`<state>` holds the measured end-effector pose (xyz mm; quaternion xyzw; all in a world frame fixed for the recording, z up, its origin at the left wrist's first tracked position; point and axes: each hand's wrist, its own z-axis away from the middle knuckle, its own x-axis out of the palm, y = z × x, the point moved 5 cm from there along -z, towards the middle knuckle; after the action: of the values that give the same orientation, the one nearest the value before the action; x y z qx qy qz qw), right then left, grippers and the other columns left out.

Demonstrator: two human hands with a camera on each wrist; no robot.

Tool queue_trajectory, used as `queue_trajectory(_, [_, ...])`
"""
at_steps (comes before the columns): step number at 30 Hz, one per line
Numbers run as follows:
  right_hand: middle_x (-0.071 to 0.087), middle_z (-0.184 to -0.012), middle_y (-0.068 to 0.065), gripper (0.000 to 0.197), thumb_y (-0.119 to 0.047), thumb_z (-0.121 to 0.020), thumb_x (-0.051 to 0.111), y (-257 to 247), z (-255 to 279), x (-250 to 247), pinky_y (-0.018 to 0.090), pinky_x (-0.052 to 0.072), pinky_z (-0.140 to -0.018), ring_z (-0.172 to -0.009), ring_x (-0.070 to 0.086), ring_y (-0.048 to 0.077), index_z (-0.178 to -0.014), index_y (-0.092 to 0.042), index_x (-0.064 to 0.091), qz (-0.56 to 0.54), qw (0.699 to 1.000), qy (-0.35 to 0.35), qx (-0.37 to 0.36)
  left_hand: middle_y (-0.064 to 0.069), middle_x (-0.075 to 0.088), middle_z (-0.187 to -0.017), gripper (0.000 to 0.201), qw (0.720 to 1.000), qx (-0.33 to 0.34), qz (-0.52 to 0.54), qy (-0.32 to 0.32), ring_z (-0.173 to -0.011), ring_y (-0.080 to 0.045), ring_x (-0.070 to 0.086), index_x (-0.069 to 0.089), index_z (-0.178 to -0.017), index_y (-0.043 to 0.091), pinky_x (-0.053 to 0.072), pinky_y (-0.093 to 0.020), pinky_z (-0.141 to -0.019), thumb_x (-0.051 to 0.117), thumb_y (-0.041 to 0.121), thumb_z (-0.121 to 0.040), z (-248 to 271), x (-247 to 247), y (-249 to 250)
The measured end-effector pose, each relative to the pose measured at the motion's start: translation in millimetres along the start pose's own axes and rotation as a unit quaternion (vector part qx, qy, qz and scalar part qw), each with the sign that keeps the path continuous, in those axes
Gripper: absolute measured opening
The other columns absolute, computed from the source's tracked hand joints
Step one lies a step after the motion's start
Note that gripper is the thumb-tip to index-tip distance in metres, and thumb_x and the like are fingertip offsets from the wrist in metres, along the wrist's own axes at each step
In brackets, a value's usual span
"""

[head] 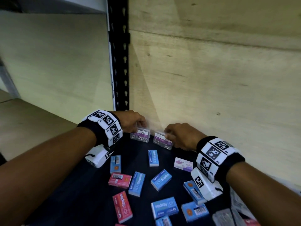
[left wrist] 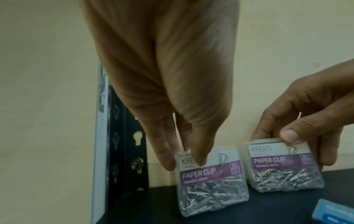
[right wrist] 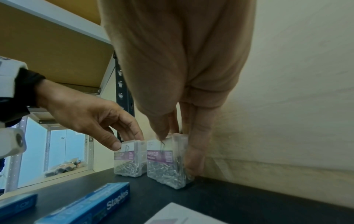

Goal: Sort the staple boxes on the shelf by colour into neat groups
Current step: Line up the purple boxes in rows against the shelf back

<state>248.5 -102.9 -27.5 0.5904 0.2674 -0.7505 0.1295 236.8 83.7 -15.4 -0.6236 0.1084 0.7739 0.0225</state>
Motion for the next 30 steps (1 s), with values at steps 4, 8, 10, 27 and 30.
queue_trajectory(4, [0.067, -0.120, 0.007, 0.032, -0.032, -0.103, 0.048, 1, 0, -1, 0.035, 0.051, -0.091, -0.091, 0.063, 0.022, -0.130, -0.018, 0.056, -0.005, 1.000, 0.002, -0.005, 0.002, 0.059, -0.133, 0.044, 1.000, 0.009, -0.007, 0.007, -0.118, -0.013, 0.055, 0.054, -0.137, 0.019, 0.035, -0.013, -0.086, 0.058, 0.006, -0.095, -1, 1, -4])
queue_trajectory(8, [0.064, -0.125, 0.007, 0.034, -0.033, -0.103, 0.047, 0, 1, -3, 0.033, 0.048, -0.094, -0.107, 0.062, 0.025, -0.132, -0.019, 0.057, 0.011, 1.000, 0.008, -0.005, 0.004, 0.061, -0.131, 0.045, 1.000, 0.016, -0.006, 0.018, -0.119, -0.013, 0.057, 0.055, -0.136, 0.021, 0.036, -0.014, -0.089, 0.060, 0.006, -0.093, -4, 3, -9])
queue_trajectory(10, [0.062, -0.129, 0.008, 0.035, -0.034, -0.103, 0.047, 0, 2, -3, 0.033, 0.047, -0.095, -0.113, 0.059, 0.027, -0.134, -0.020, 0.055, 0.024, 1.000, 0.010, -0.005, 0.004, 0.061, -0.132, 0.045, 0.999, 0.019, -0.010, 0.024, -0.118, -0.012, 0.057, 0.056, -0.136, 0.022, 0.035, -0.013, -0.089, 0.060, 0.007, -0.093, -5, 4, -9])
queue_trajectory(27, [0.071, -0.111, 0.009, 0.051, -0.051, -0.084, 0.069, 11, 46, 1, 0.039, 0.052, -0.088, -0.102, 0.065, 0.029, -0.115, -0.010, 0.067, 0.166, 0.973, -0.157, 0.025, 0.010, 0.067, -0.111, 0.058, 0.993, 0.037, -0.055, -0.102, -0.098, -0.013, 0.063, 0.061, -0.121, 0.024, 0.051, -0.031, -0.091, 0.070, 0.061, -0.078, 25, 25, 63])
queue_trajectory(30, [0.071, -0.110, 0.007, 0.053, -0.047, -0.077, 0.078, 17, 49, 7, 0.037, 0.052, -0.088, -0.102, 0.066, 0.028, -0.114, -0.011, 0.067, 0.158, 0.973, -0.167, 0.035, 0.002, 0.066, -0.115, 0.069, 0.989, 0.021, -0.091, -0.117, -0.100, -0.020, 0.063, 0.062, -0.121, 0.018, 0.052, -0.038, -0.091, 0.069, 0.067, -0.073, 24, 36, 72])
